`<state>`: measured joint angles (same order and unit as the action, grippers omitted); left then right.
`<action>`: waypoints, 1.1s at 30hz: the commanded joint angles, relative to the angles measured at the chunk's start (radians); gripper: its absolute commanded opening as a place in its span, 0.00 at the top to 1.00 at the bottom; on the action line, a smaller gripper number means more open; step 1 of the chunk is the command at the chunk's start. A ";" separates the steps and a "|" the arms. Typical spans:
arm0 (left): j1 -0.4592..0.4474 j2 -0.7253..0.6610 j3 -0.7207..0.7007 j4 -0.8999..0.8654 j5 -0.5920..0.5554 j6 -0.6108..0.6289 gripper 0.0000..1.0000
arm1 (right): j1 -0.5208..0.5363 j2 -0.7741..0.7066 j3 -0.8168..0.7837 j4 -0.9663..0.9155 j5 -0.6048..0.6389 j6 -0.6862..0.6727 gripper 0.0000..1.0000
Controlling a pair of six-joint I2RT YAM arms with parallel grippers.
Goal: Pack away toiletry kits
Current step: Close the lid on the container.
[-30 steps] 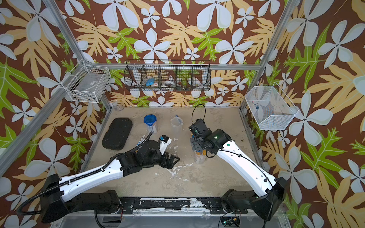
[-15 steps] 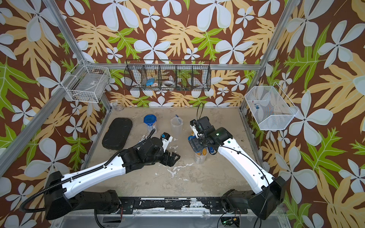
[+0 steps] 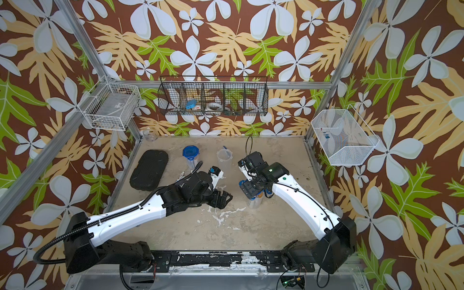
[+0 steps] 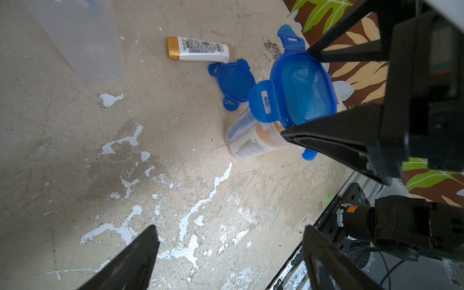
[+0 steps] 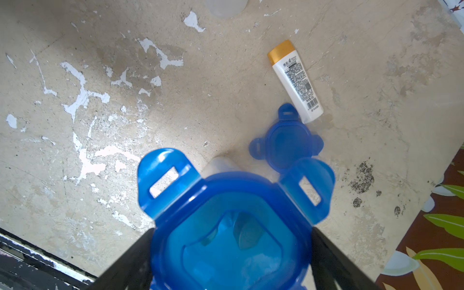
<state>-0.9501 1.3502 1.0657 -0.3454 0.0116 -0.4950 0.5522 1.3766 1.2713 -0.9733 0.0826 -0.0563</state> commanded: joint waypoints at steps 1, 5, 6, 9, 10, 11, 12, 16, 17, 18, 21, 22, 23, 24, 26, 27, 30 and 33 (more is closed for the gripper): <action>0.003 0.004 -0.002 0.003 -0.012 0.000 0.10 | -0.007 -0.007 -0.019 -0.012 0.000 -0.014 0.43; 0.004 0.004 -0.010 0.007 -0.016 -0.005 0.10 | -0.015 0.000 -0.017 -0.015 -0.001 -0.021 0.43; 0.004 0.006 -0.010 0.009 -0.015 -0.006 0.10 | -0.015 0.005 -0.015 -0.016 -0.001 -0.025 0.43; 0.005 0.010 -0.012 0.016 -0.015 -0.008 0.10 | -0.022 0.013 -0.023 -0.011 0.003 -0.036 0.43; 0.004 0.011 -0.010 0.018 -0.015 -0.008 0.10 | -0.026 0.013 -0.027 -0.009 0.003 -0.040 0.43; 0.005 0.012 -0.007 0.020 -0.016 -0.007 0.10 | -0.027 0.015 -0.030 -0.010 0.002 -0.046 0.43; 0.006 0.015 -0.006 0.020 -0.015 -0.008 0.10 | -0.030 0.017 -0.033 -0.007 0.001 -0.050 0.43; 0.007 0.021 0.002 0.022 -0.015 -0.008 0.10 | -0.049 0.013 -0.057 0.009 -0.010 -0.069 0.42; 0.008 0.024 0.002 0.023 -0.015 -0.009 0.10 | -0.053 0.013 -0.061 0.014 -0.012 -0.071 0.42; 0.008 0.023 0.004 0.023 -0.015 -0.010 0.10 | -0.056 0.013 -0.064 0.018 -0.017 -0.075 0.42; 0.007 0.026 0.003 0.024 -0.016 -0.011 0.10 | -0.057 0.020 -0.069 0.027 -0.032 -0.083 0.42; 0.008 0.026 0.002 0.023 -0.016 -0.010 0.10 | -0.056 0.023 -0.071 0.031 -0.035 -0.085 0.42; 0.007 0.026 0.003 0.024 -0.016 -0.010 0.10 | -0.056 0.023 -0.074 0.035 -0.037 -0.086 0.41; 0.007 0.026 0.001 0.023 -0.016 -0.011 0.10 | -0.055 0.022 -0.077 0.039 -0.035 -0.086 0.41; 0.008 0.024 0.003 0.023 -0.018 -0.010 0.10 | -0.057 0.023 -0.086 0.042 -0.028 -0.086 0.40; 0.007 0.026 0.003 0.023 -0.018 -0.013 0.10 | -0.057 0.023 -0.091 0.042 -0.023 -0.087 0.39; 0.008 0.025 0.002 0.023 -0.019 -0.013 0.10 | -0.060 0.022 -0.105 0.044 -0.014 -0.084 0.35; 0.009 0.025 0.006 0.023 -0.019 -0.013 0.10 | -0.062 0.017 -0.110 0.049 0.000 -0.079 0.26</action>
<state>-0.9447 1.3758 1.0615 -0.3378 0.0044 -0.4988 0.4946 1.3872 1.1728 -0.8948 0.0223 -0.1318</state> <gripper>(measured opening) 0.904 0.874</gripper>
